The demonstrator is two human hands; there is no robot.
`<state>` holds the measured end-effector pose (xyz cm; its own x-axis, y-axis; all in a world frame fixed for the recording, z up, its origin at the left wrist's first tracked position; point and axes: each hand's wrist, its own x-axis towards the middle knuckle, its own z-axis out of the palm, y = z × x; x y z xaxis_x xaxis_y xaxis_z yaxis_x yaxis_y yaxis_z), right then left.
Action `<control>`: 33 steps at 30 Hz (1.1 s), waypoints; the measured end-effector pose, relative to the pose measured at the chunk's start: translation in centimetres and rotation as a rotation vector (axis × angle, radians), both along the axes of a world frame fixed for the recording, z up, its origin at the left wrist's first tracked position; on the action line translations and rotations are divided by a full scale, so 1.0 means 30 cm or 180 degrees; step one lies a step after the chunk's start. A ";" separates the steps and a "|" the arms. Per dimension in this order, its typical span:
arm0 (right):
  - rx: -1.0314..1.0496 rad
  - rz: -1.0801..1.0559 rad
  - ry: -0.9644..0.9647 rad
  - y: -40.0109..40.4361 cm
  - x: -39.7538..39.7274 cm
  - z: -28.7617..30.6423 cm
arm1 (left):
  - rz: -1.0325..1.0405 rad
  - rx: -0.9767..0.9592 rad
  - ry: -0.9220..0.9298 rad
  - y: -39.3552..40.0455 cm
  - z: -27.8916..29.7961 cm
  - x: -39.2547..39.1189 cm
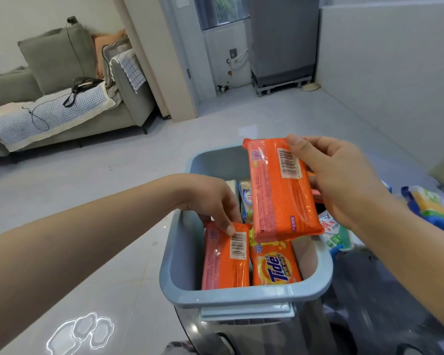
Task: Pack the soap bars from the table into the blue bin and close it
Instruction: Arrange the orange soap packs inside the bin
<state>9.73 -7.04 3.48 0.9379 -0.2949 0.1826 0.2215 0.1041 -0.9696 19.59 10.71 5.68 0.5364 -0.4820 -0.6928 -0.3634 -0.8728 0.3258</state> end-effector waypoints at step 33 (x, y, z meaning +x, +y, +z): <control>-0.1790 0.0596 0.1148 0.097 0.074 0.070 | 0.1430 -0.2978 -0.1524 0.122 0.005 -0.022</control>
